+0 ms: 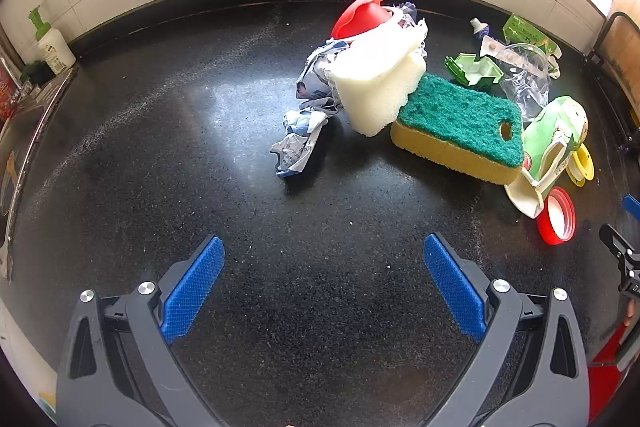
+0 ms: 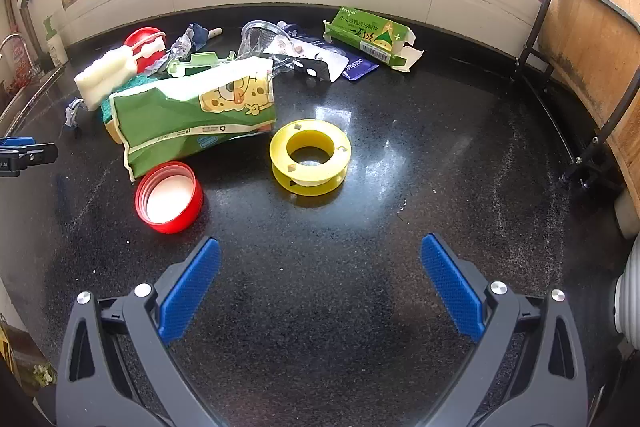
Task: Collect trash
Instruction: 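Approach the countertop trash with both open grippers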
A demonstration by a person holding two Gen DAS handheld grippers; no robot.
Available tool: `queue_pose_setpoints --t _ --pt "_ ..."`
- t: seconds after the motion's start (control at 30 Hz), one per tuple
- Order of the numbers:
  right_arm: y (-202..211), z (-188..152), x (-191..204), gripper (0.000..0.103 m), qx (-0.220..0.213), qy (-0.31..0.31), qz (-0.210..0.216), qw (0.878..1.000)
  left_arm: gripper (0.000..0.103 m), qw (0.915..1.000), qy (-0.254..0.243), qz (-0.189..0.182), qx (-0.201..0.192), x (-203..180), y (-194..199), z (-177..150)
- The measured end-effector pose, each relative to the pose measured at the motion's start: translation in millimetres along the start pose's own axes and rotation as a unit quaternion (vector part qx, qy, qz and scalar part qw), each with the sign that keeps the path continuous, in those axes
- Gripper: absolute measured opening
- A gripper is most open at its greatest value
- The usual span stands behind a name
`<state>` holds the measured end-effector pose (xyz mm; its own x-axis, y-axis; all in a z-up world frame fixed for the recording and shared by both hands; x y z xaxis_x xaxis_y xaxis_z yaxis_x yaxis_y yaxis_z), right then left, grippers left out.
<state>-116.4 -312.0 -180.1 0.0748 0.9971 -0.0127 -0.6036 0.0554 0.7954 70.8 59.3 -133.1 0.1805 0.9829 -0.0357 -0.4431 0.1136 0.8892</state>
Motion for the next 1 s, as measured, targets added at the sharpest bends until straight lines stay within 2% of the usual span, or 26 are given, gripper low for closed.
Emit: queue_pose_setpoints --t 0.23,1.0 --pt "-1.7 -0.9 0.0 0.097 0.003 0.001 0.001 1.000 0.097 0.9999 0.006 -0.012 0.003 -0.3 -1.0 -0.8" --pt "-5.0 -0.4 5.3 0.097 0.006 0.010 0.002 1.000 0.097 0.9998 0.000 -0.016 0.011 -5.0 -3.0 -1.7"
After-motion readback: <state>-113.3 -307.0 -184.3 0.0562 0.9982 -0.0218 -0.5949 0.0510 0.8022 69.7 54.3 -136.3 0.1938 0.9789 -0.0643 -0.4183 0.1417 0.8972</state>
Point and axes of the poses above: each gripper's, at about its wrist camera, not at the fingertips, and y roughly against the way its jaws point, x to its left, z to its top, the point moved 9 cm from there along -y, roughly the way its jaws point, and after that the axes turned 2 degrees about -z, right-handed, at the moved point
